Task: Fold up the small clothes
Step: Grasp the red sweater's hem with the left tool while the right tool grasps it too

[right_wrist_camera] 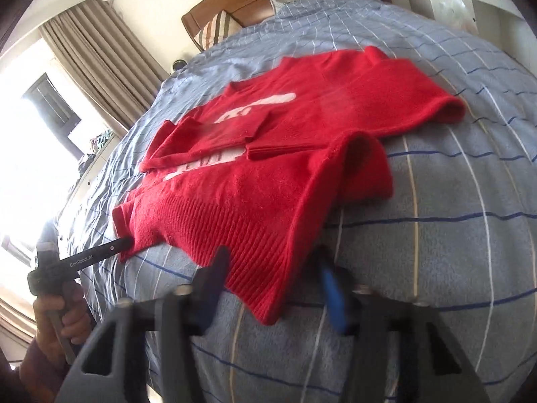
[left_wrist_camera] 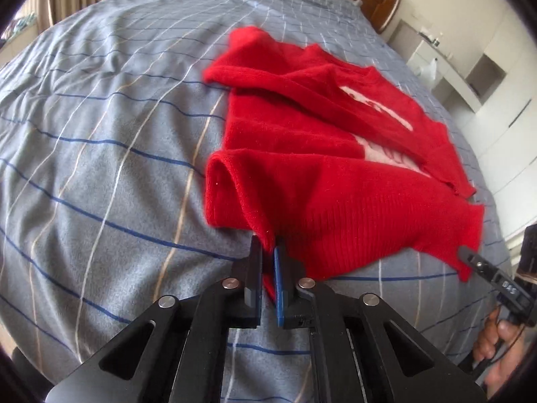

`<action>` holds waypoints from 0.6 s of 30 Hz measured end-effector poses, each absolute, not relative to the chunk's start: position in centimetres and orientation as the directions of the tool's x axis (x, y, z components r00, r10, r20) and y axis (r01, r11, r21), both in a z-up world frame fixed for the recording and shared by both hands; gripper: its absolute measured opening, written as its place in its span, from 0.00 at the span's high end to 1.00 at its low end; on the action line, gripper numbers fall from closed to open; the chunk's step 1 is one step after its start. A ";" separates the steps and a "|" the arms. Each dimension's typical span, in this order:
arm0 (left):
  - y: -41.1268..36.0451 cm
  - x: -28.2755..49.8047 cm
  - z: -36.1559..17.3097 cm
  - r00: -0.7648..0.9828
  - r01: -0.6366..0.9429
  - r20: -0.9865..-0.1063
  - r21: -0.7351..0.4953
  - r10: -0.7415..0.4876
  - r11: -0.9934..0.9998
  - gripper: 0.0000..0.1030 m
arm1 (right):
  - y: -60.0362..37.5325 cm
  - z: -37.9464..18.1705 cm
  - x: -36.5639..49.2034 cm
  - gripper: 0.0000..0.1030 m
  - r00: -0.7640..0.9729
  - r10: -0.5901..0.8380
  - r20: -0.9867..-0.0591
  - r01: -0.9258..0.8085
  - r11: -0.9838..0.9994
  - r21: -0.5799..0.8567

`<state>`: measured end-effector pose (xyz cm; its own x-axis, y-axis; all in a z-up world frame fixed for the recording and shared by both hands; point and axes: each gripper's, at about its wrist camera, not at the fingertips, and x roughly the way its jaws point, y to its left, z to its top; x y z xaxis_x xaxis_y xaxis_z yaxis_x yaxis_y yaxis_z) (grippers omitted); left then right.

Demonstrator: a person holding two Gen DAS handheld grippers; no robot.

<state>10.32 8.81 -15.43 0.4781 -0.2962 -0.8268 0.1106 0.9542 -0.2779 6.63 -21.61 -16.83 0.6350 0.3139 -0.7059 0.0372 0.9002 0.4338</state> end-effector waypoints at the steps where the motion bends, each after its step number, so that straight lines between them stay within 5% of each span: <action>1: 9.2 9.8 -14.7 0.482 0.125 -0.817 -0.294 -0.317 0.947 0.98 | -22.0 -16.5 6.1 0.96 0.632 0.329 -0.701 0.037 0.891 0.452; 7: 12.0 4.0 -10.3 0.434 0.250 -0.801 -0.332 -0.412 0.910 0.99 | -23.5 -11.8 -0.7 0.96 0.549 0.435 -0.714 -0.024 0.862 0.507; 18: 9.5 0.9 -18.3 0.311 0.223 -0.941 -0.068 -0.137 0.972 0.99 | -22.3 -20.2 -2.4 0.97 0.386 0.248 -0.888 0.129 0.939 0.318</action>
<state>0.92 9.48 -18.26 0.3106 -0.1372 -0.9406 0.2228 0.9725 -0.0682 -2.39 -22.28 -20.19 0.3864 0.2479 -0.8884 0.1292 0.9392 0.3182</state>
